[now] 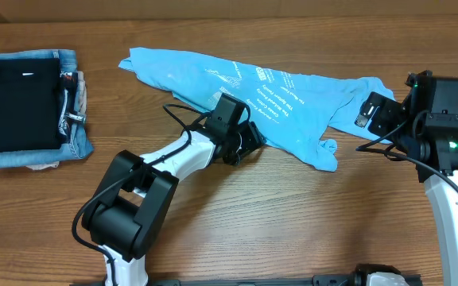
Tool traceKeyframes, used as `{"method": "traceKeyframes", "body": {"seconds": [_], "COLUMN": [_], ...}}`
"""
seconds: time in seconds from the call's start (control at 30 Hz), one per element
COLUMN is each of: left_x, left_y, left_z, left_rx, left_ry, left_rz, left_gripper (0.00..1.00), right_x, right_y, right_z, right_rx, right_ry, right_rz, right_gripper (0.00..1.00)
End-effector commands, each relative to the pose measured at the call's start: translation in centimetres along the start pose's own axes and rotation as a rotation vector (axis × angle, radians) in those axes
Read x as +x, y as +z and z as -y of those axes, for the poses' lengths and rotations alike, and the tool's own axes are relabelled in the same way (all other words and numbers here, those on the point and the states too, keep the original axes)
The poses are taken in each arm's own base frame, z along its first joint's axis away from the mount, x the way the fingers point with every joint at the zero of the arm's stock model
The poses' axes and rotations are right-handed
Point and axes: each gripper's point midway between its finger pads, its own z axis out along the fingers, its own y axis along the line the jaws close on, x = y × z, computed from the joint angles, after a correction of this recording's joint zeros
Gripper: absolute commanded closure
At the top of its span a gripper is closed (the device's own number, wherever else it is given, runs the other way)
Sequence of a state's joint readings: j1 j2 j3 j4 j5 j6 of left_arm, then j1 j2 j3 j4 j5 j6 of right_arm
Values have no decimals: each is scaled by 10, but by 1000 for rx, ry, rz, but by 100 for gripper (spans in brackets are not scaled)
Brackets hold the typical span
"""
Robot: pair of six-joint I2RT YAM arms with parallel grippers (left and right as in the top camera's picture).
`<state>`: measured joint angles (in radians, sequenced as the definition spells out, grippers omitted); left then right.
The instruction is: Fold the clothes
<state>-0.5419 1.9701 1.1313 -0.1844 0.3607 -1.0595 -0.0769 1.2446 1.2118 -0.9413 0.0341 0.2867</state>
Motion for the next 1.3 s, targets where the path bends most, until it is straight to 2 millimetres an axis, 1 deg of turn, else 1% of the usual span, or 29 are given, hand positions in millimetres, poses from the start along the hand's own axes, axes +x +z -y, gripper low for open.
{"method": "traceKeyframes", "body": {"seconds": [0.0,0.07,0.13,0.23,0.27,0.3,0.37,0.43,0.5,0.53,0.6,0.67,0.77,0.8,0.9,0.93,1.0,1.03,1.1,1.13,1.2,1.23,1.27], "left_x": [-4,-8,-12,-24,-26,-26,-26,-25,-27,-29,-36,-51,-80,-90,-107,-110,-114,-115,-114,-113,-111,-109,-108], "left_y": [22,22,22,20,20,20,20,18,10,3,-18,-50,-106,-131,-187,-202,-220,-224,-223,-221,-213,-209,-205], "left_z": [-36,-37,-36,-34,-33,-32,-33,-39,-53,-59,-68,-73,-78,-80,-78,-75,-70,-69,-70,-72,-78,-81,-84], "left_rx": [-115,-120,-113,-107,-104,-102,-106,-124,-168,-189,-222,-245,-272,-280,-263,-248,-234,-235,-239,-247,-267,-278,-286], "left_ry": [-63,-57,-53,-28,-19,-9,14,13,-20,-25,-9,18,40,30,37,55,84,91,94,91,85,81,76], "left_rz": [35,55,73,124,130,130,124,109,98,93,94,130,243,296,418,449,493,504,503,492,465,450,432], "left_gripper": [53,68,75,82,88,96,96,96,96,96,96,96,96,96,96,96,96,93,74,58,43,39,39], "right_x": [-11,-11,-11,-11,-11,-11,-11,-11,-11,-11,-9,-7,-4,-3,0,0,0,-1,-1,-1,1,1,2], "right_y": [-10,-10,-10,-10,-10,-10,-10,-10,-10,-10,-9,-8,-4,-2,2,2,2,2,2,2,2,2,2], "right_z": [0,0,0,0,0,0,0,0,0,0,1,2,3,3,4,4,4,4,4,4,4,4,5], "right_rx": [1,1,1,1,1,1,2,5,5,6,7,11,19,22,27,28,28,28,27,27,29,30,31], "right_ry": [-3,-3,-3,-3,-3,-3,-3,-3,-4,-4,-4,-4,-4,-4,-4,-4,-4,-4,-4,-4,-4,-4,-4], "right_rz": [42,42,43,42,42,42,41,42,42,41,35,23,2,-5,-22,-23,-22,-20,-20,-21,-26,-28,-30], "right_gripper": [0,0,0,0,0,0,0,0,0,0,0,0,0,0,0,0,0,0,0,0,0,0,0]}}
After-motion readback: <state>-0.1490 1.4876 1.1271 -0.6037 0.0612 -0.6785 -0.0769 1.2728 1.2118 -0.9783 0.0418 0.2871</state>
